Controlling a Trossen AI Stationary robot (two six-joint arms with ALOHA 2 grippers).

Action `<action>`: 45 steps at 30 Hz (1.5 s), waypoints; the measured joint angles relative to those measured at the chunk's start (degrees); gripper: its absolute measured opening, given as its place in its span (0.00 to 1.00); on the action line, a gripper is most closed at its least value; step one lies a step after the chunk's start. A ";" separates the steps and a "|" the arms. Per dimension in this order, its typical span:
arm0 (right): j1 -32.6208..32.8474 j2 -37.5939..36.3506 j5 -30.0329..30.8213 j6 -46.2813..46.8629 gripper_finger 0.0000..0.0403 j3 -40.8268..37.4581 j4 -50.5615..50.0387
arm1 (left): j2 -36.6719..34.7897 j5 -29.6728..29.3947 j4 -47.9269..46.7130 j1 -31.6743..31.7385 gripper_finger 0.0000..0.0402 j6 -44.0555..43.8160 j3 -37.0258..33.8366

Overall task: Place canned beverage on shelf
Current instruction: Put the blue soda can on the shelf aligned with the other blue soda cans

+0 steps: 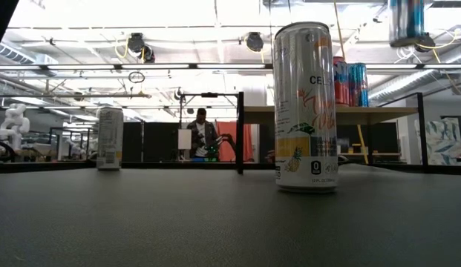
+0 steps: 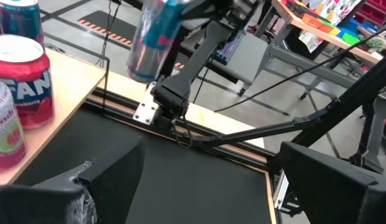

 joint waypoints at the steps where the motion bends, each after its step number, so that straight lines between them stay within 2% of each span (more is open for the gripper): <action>1: 0.00 -0.98 0.83 0.18 0.51 -1.32 -0.27 | 0.00 0.00 -0.20 -0.09 0.93 -0.41 0.00; 5: 0.00 -3.13 1.76 2.89 0.51 -4.01 3.30 | 0.01 0.00 -0.54 -0.19 0.93 -1.37 0.00; 8: -0.02 -1.35 -1.12 4.08 0.51 -3.84 8.76 | 0.02 0.00 -0.75 -0.14 0.93 -1.37 0.00; 17: -0.11 6.88 0.62 -1.78 0.52 1.04 6.04 | 0.01 0.00 -0.73 -0.15 0.93 -1.34 -0.01; 24: -0.11 8.98 4.89 -3.65 0.52 13.92 1.68 | 0.02 0.00 -0.73 -0.64 0.93 -0.89 -0.02; 32: -0.11 22.72 4.69 -5.28 0.52 25.17 0.60 | 0.02 0.60 -0.72 0.43 0.93 1.58 -0.02; 37: -0.97 28.29 4.30 -8.06 0.52 31.50 -6.30 | 0.02 1.34 -0.73 1.02 0.93 1.28 -0.04; 41: -3.26 28.29 4.56 -8.64 0.52 36.90 -14.04 | 0.02 1.50 -0.73 1.02 0.93 1.69 -0.04; 45: -4.12 24.74 4.54 -5.90 0.52 39.02 -19.17 | 0.02 1.97 -0.72 1.43 0.93 1.78 -0.04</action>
